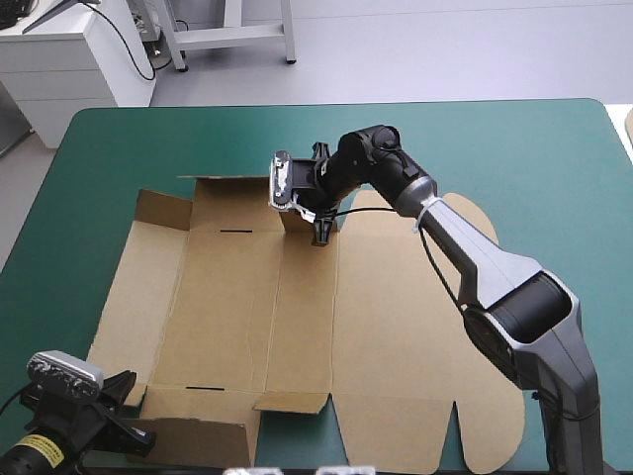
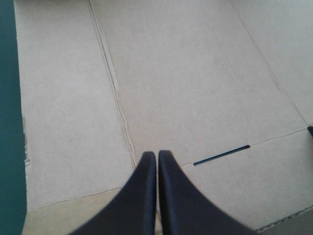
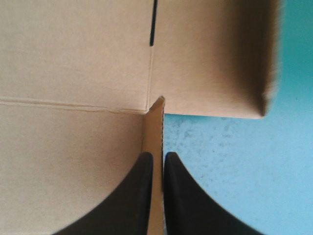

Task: Fold the box

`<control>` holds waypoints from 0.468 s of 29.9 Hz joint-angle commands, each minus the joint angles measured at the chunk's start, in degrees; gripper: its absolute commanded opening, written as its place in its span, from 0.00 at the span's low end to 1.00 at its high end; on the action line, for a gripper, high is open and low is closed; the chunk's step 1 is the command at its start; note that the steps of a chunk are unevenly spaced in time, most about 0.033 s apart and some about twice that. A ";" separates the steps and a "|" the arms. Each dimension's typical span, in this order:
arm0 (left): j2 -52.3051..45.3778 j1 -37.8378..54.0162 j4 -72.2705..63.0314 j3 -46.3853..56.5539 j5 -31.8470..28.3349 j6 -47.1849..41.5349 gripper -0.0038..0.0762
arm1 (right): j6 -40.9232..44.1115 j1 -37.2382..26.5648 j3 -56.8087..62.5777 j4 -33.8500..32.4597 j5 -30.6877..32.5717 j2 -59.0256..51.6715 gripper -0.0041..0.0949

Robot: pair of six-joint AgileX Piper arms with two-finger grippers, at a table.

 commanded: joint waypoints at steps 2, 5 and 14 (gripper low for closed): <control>0.75 -0.29 -0.34 -1.40 -3.56 -0.44 0.04 | 3.11 0.06 -2.02 0.29 -3.04 -3.54 0.25; 0.75 -0.29 -0.34 -1.40 -3.56 -0.44 0.04 | 3.11 -0.04 -2.02 -0.06 -3.04 -3.54 0.32; 0.75 -0.29 -0.34 -1.40 -3.56 -0.44 0.04 | 7.63 -0.04 -2.02 -4.77 -2.93 -5.42 0.18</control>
